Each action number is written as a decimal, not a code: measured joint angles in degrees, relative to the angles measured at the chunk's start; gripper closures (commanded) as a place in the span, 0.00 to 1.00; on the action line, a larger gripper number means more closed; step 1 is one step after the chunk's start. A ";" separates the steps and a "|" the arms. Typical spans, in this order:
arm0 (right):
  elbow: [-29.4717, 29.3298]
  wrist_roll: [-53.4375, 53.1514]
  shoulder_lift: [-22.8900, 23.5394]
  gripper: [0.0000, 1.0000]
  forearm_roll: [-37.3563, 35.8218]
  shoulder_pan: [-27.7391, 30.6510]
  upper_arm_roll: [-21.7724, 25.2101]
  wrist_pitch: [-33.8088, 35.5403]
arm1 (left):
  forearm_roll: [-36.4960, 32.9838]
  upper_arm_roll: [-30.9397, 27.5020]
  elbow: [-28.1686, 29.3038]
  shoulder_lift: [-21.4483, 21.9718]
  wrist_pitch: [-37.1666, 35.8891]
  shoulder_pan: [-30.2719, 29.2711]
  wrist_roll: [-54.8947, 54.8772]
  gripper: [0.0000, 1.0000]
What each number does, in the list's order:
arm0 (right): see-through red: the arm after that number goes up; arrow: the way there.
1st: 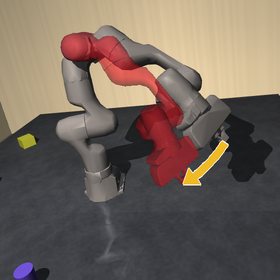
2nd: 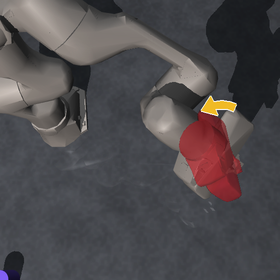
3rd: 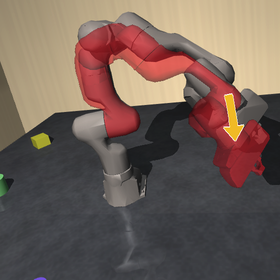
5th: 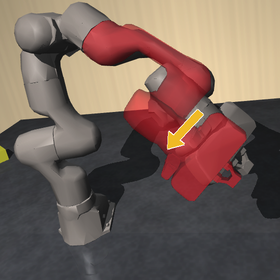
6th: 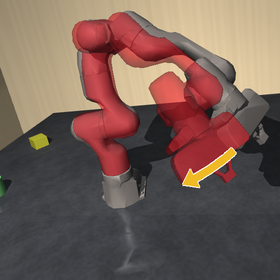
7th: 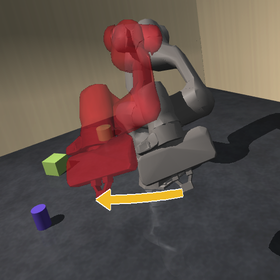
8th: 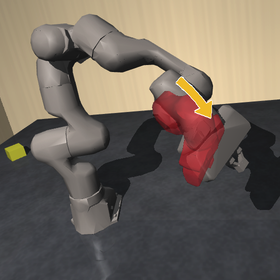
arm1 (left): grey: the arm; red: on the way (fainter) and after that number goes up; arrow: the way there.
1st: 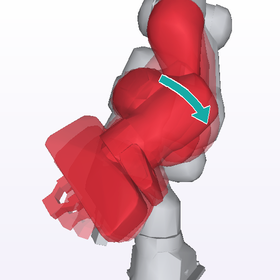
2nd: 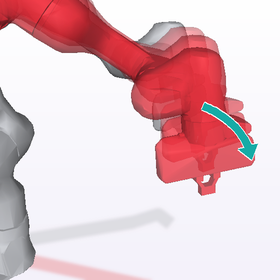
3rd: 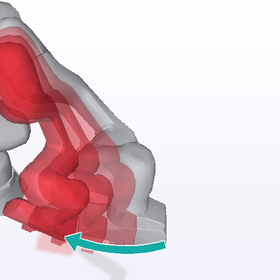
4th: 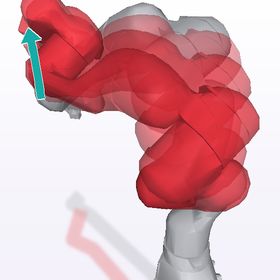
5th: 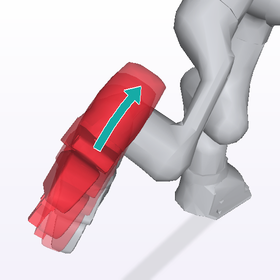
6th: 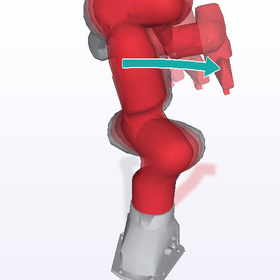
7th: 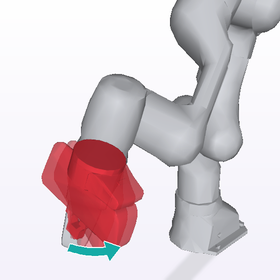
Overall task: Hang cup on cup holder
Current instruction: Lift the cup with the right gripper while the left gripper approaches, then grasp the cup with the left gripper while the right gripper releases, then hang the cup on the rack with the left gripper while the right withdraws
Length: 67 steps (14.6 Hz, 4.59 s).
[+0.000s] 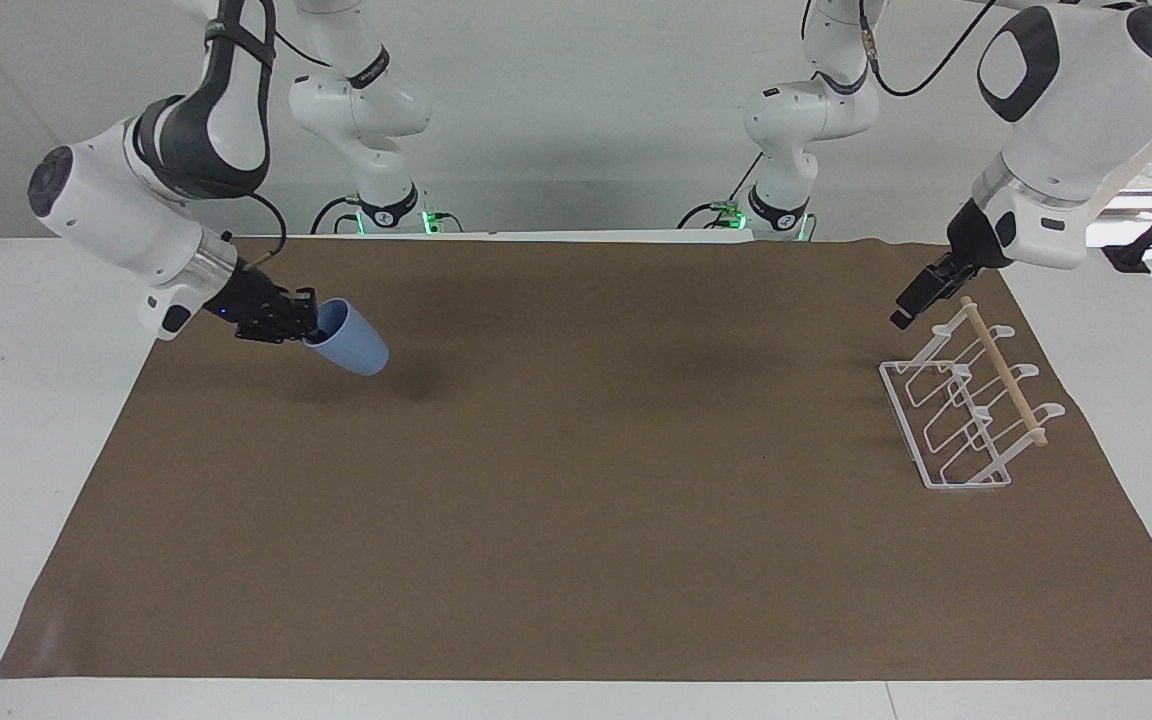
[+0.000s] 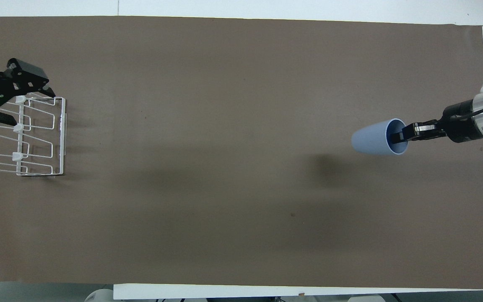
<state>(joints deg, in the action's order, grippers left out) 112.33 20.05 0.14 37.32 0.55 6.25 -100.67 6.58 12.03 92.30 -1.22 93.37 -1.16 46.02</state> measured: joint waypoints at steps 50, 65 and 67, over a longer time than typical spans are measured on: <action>-22.15 -28.13 -1.87 0.01 -35.08 -3.50 0.22 20.90 | -91.78 0.07 14.54 -14.29 -8.52 14.42 72.17 1.00; -25.77 -20.63 -1.16 0.01 -39.00 -3.08 -0.59 24.12 | -88.31 -0.20 15.92 -20.55 -4.08 10.75 75.56 0.00; -25.77 -20.58 -1.16 0.01 -39.02 -3.30 -0.62 24.12 | -88.31 -0.25 14.94 -20.56 -4.47 9.89 75.24 0.00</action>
<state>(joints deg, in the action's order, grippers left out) 86.55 -0.53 -1.02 -1.71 -2.75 5.63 -76.55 -81.73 11.78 107.24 -21.78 88.90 8.72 121.26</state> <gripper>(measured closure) 0.004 0.000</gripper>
